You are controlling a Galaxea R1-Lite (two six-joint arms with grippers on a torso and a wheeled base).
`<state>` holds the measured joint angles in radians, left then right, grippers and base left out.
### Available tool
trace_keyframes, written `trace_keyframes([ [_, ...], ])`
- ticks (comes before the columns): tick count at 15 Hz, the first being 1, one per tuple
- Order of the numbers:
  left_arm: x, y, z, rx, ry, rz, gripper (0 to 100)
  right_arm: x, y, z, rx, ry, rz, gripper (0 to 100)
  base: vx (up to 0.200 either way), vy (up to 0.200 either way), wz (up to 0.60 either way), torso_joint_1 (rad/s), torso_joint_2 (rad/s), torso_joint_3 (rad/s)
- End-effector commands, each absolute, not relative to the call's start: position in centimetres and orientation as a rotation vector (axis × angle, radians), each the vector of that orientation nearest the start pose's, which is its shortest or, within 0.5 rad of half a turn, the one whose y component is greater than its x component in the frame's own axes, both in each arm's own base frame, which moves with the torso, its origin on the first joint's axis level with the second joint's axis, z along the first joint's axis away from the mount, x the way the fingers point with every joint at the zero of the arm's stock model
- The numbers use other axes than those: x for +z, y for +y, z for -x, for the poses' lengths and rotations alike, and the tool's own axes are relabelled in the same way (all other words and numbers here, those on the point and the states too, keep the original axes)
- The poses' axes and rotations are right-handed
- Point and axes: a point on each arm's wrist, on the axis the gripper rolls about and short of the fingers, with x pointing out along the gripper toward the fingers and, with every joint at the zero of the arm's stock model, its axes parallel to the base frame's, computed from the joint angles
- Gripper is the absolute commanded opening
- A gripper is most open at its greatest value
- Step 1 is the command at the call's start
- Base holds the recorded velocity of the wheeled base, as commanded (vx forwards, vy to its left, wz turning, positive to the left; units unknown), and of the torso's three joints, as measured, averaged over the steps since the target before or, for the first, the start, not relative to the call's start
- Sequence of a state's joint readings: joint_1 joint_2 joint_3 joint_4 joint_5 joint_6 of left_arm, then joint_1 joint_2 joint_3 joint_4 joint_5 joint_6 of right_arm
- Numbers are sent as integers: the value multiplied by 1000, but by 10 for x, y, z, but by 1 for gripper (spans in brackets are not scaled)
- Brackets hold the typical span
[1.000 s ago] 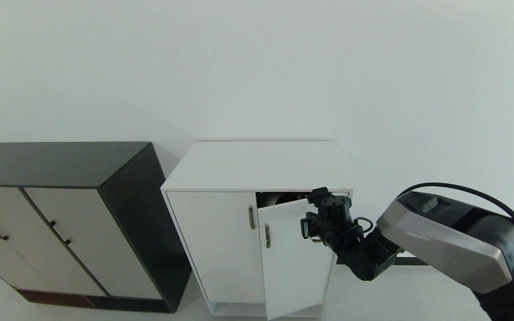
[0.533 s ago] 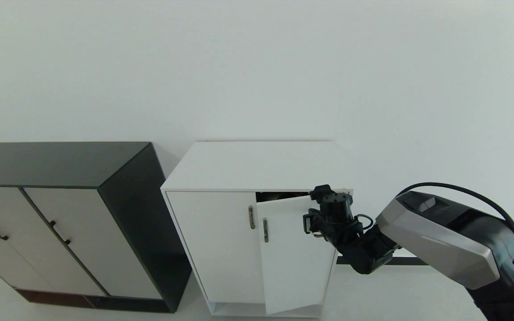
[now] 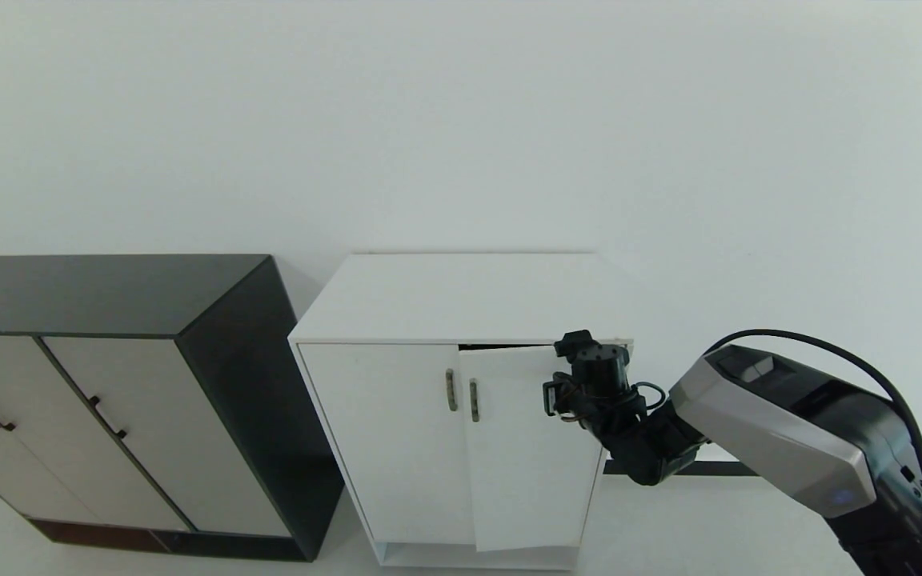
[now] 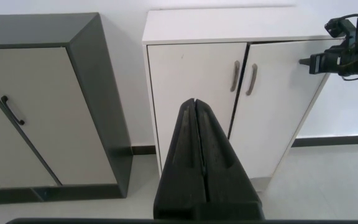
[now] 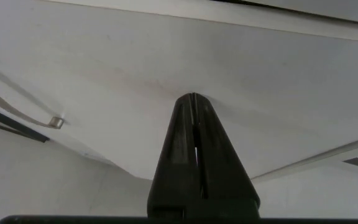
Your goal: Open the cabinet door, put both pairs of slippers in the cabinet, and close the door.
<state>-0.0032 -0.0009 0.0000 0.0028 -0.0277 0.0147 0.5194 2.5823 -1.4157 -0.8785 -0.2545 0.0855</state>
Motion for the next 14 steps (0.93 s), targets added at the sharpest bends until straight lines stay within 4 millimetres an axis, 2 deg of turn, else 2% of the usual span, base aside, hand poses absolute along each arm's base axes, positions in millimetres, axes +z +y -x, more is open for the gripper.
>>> trace_keyframes([
  [1, 75, -1, 23, -31, 3, -15, 0, 0, 238, -432, 248, 269, 20, 0, 0, 0, 0, 0, 0, 0],
  [14, 75, -1, 23, -31, 3, -14, 0, -2, 232, -440, 228, 262, 14, 0, 0, 0, 0, 0, 0, 0],
])
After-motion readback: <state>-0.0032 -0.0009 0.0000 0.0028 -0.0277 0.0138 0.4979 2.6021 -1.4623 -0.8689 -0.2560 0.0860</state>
